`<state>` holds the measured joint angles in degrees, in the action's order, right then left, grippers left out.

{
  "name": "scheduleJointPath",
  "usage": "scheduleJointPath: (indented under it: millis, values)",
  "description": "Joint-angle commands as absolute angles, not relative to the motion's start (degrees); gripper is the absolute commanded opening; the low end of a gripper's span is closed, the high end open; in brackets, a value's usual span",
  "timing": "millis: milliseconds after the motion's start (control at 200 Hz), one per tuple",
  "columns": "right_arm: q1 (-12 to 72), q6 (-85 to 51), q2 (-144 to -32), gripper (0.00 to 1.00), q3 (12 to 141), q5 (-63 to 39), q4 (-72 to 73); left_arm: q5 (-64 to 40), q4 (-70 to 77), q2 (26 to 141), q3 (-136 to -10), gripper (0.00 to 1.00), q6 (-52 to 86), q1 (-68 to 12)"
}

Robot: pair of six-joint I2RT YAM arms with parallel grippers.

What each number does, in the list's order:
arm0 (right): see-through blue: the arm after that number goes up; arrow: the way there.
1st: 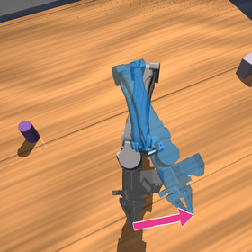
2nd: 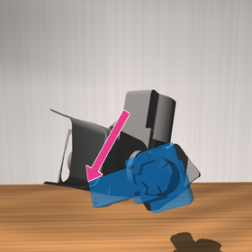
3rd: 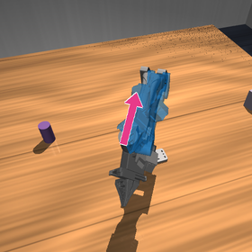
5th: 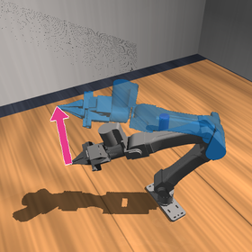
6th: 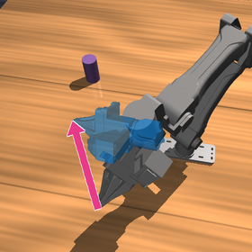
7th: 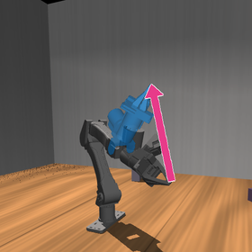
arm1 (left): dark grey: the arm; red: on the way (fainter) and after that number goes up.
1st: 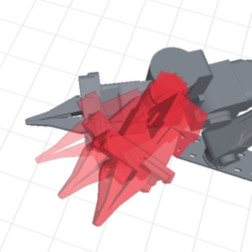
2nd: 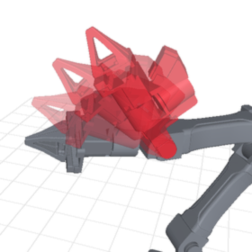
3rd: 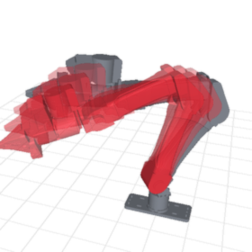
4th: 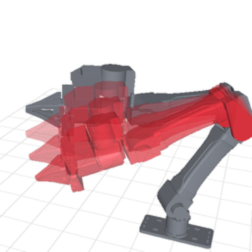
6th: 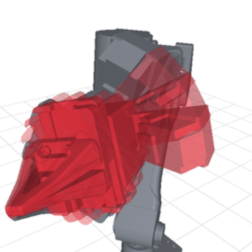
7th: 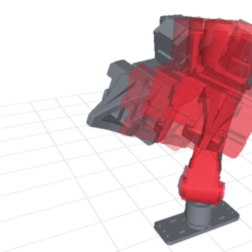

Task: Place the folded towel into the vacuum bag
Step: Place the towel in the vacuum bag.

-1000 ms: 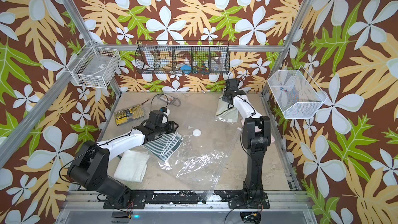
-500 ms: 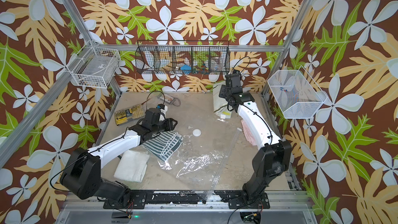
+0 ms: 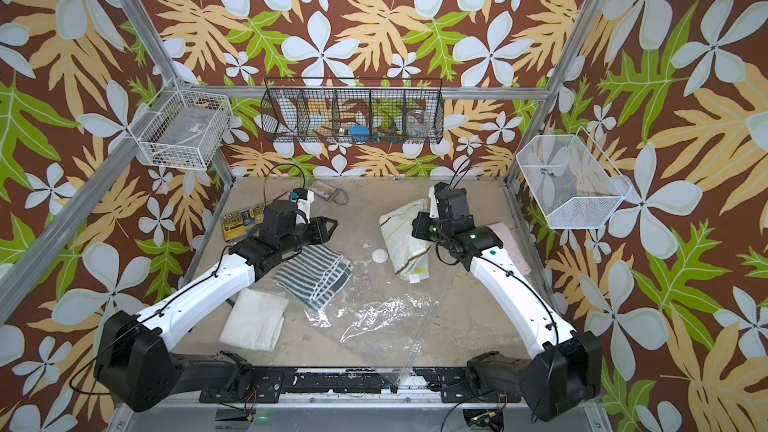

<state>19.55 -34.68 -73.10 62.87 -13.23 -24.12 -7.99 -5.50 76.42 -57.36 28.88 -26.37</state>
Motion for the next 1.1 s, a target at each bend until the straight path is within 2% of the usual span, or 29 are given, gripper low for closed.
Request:
scheduleJointPath:
  millis: [0, 190, 270, 375, 415, 485, 535, 716, 851, 1031, 1096]
  values:
    - [19.88, -39.0, -72.84, 0.0, 55.68, -20.88, -16.86, -8.89, -5.32, 76.6, -57.12, 0.48, 30.17, -26.85]
    - [19.87, -38.18, -78.15, 0.03, 47.43, -19.26, -8.74, -8.26, -5.1, 78.25, -56.71, 0.48, 30.65, -29.97]
    - [20.04, -35.65, -81.39, 0.04, 48.62, -16.93, -10.52, -8.17, -4.91, 78.96, -56.58, 0.48, 30.92, -31.36]
    - [20.22, -32.13, -84.56, 0.11, 50.8, -8.9, -16.02, -8.17, -4.16, 79.53, -56.08, 0.48, 31.61, -33.0]
    - [20.21, -31.44, -85.43, 0.17, 51.06, -7.99, -17.3, -8.26, -3.81, 79.76, -55.78, 0.48, 31.95, -33.51]
    - [20.18, -30.84, -86.57, 0.4, 50.04, -7.89, -18.3, -8.48, -3.11, 80.19, -55.45, 0.48, 32.59, -34.46]
    - [20.28, -30.42, -87.03, 0.51, 50.01, -5.06, -20.3, -8.61, -2.62, 80.63, -55.5, 0.48, 33.07, -35.41]
    - [21.94, -27.4, -81.53, 0.69, 53.44, 11.57, -28.3, -9.69, 0.08, 83.47, -55.61, 0.48, 34.84, -39.84]
    - [26.13, -26.71, -79.54, 0.68, 56.32, 14.4, -32.82, -11.68, 3.46, 87.33, -56.03, 0.47, 36.6, -42.85]
    - [26.75, -34.19, -77.09, 0.51, 45.29, -0.52, -20.31, -16.07, 13.53, 93.69, -55.81, 0.46, 41.31, -44.47]
    - [26.3, -35.38, -78.96, 0.49, 42.9, -2.55, -17.12, -16.37, 15.36, 96.83, -56.99, 0.45, 41.57, -44.47]
